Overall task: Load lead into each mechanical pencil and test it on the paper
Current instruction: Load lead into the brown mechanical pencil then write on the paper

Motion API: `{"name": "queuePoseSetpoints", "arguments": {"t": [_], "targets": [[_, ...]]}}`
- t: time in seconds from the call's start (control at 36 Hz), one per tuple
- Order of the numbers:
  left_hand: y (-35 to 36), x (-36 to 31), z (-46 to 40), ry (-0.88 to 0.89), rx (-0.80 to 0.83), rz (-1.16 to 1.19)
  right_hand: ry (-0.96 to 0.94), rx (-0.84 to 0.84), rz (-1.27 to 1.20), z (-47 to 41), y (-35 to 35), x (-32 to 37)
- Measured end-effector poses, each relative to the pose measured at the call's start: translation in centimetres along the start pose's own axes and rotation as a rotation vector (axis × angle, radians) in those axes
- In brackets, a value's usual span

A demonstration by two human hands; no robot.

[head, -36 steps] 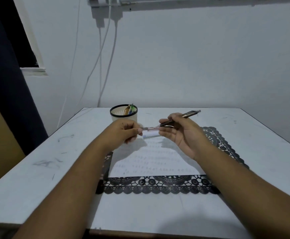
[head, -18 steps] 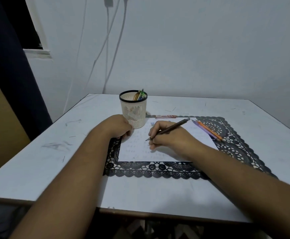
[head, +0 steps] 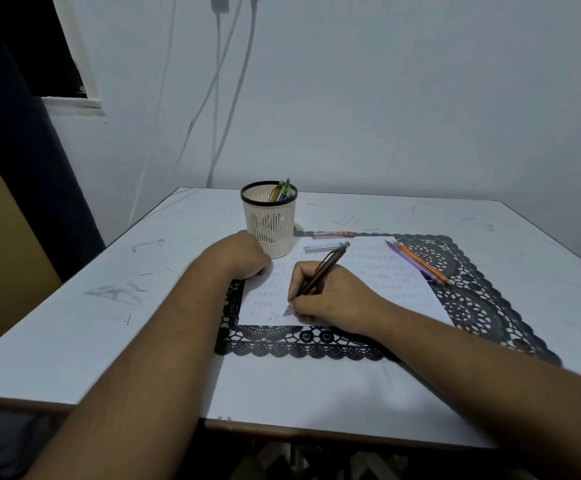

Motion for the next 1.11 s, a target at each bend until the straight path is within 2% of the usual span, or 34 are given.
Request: {"name": "queuePoseSetpoints", "arguments": {"t": [0.72,0.83,0.92,1.0,1.11], "targets": [[0.0,-0.4,0.3,0.004,0.005,-0.012,-0.017,-0.009,0.022,0.1,-0.3,0.0],[-0.6,-0.8,1.2,-0.025,0.006,0.058,-0.03,-0.046,-0.012,-0.5,-1.0,-0.2],[-0.8,-0.8,2.0,-0.068,0.021,0.212,-0.035,-0.113,-0.148,-1.2,-2.3,-0.5],[-0.9,0.0,2.2,-0.127,-0.01,0.386,-0.001,-0.103,-0.241,-1.8,-2.9,-0.3],[-1.6,1.5,1.8,-0.155,-0.083,0.347,-0.005,-0.078,-0.165,-3.3,-2.4,1.5]]}}
Point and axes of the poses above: each hand's wrist, its own z-axis away from the middle knuckle, its own y-axis out of the palm, x = y × z, the point moved 6 cm from there along -z, towards the middle knuckle, and after that the axes turned 8 degrees about y, right-handed, at the moved point
